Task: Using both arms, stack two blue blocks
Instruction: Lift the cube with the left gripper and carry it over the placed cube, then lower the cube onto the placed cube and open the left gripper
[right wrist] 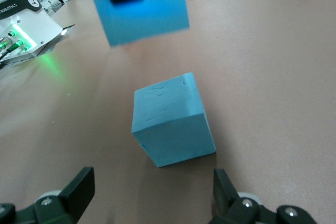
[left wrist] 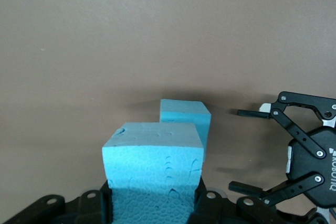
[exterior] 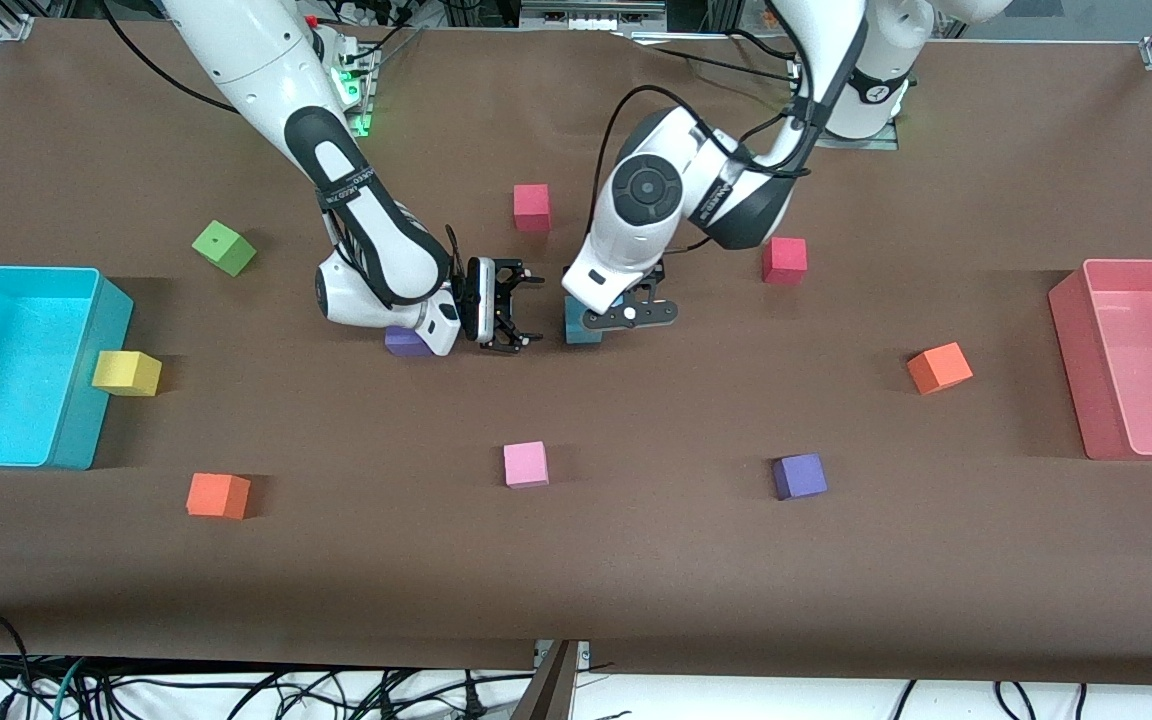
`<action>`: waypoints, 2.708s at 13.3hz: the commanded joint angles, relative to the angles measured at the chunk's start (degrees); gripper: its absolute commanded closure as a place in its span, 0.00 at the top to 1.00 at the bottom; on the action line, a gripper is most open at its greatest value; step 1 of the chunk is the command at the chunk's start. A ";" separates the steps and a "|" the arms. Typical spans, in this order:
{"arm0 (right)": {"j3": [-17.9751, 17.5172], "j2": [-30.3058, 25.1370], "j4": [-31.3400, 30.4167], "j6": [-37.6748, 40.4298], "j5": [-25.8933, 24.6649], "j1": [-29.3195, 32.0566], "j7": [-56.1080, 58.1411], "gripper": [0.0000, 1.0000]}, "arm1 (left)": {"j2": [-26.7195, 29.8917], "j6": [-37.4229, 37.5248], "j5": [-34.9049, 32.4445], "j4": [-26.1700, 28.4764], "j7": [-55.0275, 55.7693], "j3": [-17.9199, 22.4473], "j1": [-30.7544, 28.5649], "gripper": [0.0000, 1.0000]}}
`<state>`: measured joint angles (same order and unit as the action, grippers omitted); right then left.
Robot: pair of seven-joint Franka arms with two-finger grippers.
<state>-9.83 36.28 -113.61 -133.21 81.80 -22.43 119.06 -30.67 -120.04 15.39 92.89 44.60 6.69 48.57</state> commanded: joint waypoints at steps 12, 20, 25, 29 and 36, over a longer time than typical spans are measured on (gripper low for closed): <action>-0.72 0.37 0.50 0.67 1.17 0.72 1.79 1.00 | -6.86 -1.34 -1.94 -5.88 4.71 1.48 3.37 0.17; -0.72 0.37 0.50 0.67 1.17 0.72 1.79 1.00 | -7.21 -1.43 -1.94 -5.79 5.15 1.48 3.46 0.21; -0.72 0.37 0.50 0.67 1.17 0.72 1.71 1.00 | -7.74 -1.43 -1.86 -5.79 6.02 1.48 3.46 0.23; -0.72 0.37 0.50 0.67 1.25 0.72 1.79 1.00 | -8.44 -1.95 -1.94 -5.79 6.47 1.48 3.89 0.29; -0.81 0.28 0.50 0.76 1.25 0.81 1.71 1.00 | -8.27 -2.92 -1.94 -5.79 6.91 1.48 4.16 1.00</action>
<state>-9.84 36.28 -113.58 -133.18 81.89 -22.43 119.56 -38.33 -122.60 14.63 88.19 50.40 7.52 51.84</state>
